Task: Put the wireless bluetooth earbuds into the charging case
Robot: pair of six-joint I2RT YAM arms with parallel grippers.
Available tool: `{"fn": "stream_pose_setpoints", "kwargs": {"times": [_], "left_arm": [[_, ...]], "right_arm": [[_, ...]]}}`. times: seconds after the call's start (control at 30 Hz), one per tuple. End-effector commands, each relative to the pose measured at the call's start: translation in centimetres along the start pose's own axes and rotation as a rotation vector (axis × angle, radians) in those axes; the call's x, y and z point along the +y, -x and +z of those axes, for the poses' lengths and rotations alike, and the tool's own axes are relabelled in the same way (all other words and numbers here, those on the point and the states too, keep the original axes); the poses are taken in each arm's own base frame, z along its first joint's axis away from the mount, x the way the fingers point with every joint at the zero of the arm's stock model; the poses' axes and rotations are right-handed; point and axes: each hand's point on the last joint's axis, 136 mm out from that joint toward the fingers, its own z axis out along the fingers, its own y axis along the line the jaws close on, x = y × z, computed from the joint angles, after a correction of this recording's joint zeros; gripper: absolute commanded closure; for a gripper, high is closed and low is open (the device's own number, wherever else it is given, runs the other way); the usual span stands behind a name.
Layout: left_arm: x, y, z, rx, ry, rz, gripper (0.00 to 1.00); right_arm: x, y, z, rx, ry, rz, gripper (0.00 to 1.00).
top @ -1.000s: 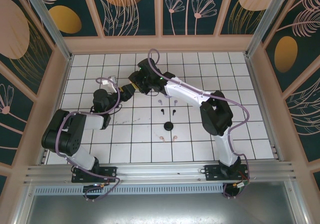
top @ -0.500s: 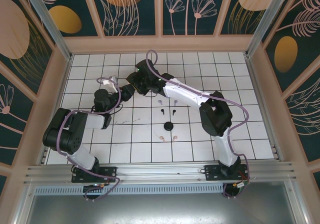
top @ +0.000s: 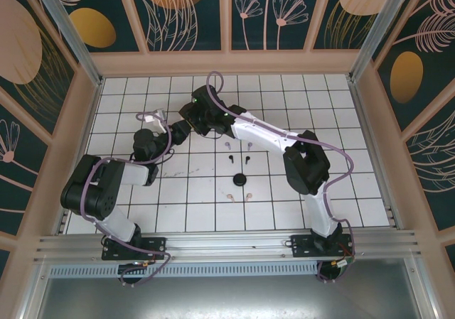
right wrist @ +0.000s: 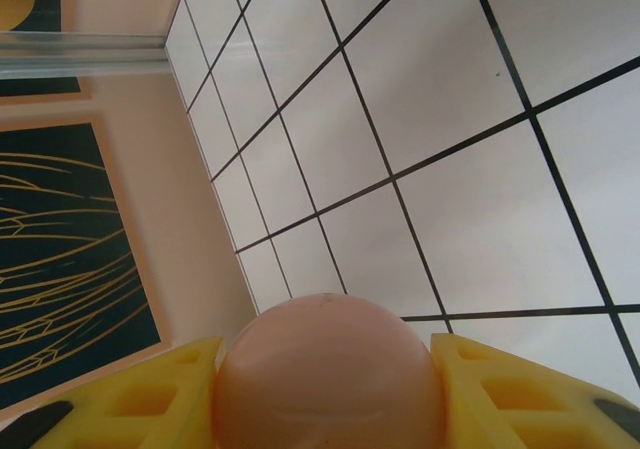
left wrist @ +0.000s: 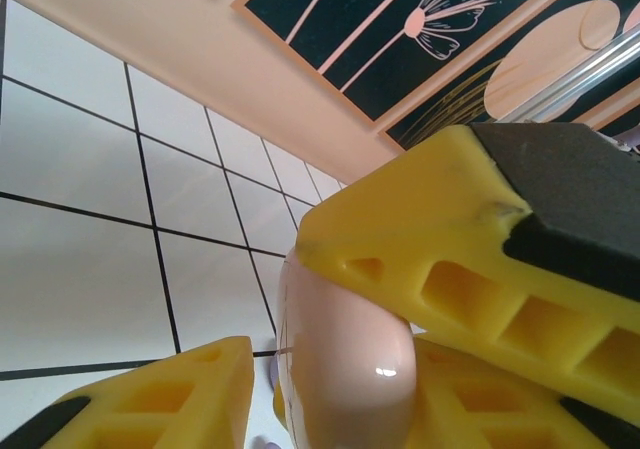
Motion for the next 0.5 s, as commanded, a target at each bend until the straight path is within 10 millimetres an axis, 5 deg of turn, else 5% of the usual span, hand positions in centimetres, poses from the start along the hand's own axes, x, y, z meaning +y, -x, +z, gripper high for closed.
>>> {"fn": "stream_pose_setpoints", "kwargs": {"times": [0.0,0.47], "left_arm": [[-1.74,1.58,-0.62,-0.066,-0.044,0.025,0.56],[-1.31,1.34,-0.18,-0.056,-0.044,0.017,0.71]], "right_arm": [[1.69,0.73,-1.92,-0.038,0.036,0.015,0.69],[2.22,0.34,-2.27,-0.017,0.067,0.015,0.69]]}}
